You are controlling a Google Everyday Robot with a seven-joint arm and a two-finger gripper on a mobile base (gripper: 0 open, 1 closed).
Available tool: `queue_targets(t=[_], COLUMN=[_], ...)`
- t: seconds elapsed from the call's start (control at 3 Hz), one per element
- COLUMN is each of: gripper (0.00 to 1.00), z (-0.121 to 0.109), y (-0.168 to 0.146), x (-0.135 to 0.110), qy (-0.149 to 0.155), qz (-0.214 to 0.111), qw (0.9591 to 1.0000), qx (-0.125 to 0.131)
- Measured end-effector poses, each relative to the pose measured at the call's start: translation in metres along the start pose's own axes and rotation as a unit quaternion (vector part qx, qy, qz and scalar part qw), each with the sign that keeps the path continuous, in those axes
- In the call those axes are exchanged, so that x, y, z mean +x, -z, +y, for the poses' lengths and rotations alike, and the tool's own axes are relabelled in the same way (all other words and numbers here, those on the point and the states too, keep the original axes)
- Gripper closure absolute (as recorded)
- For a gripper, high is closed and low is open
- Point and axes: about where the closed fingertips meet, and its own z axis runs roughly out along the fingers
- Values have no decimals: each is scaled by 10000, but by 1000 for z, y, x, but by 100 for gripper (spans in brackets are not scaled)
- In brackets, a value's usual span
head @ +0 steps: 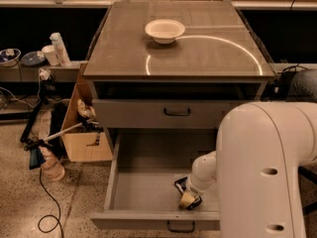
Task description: Pick rxbar chocolate from middle drawer and place on counter
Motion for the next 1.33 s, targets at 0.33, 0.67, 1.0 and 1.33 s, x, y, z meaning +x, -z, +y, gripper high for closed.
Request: queue_targets(t=[0.33,0.67,1.0,1.33], gripper=[78,100,100,100], z=[0,0,0,0], y=[0,0,0,6], x=[0,0,0,-2], qy=[0,0,0,0], qz=[0,1,1,1], qw=[10000,10000,10000,10000], qx=[0,-1,-1,-1])
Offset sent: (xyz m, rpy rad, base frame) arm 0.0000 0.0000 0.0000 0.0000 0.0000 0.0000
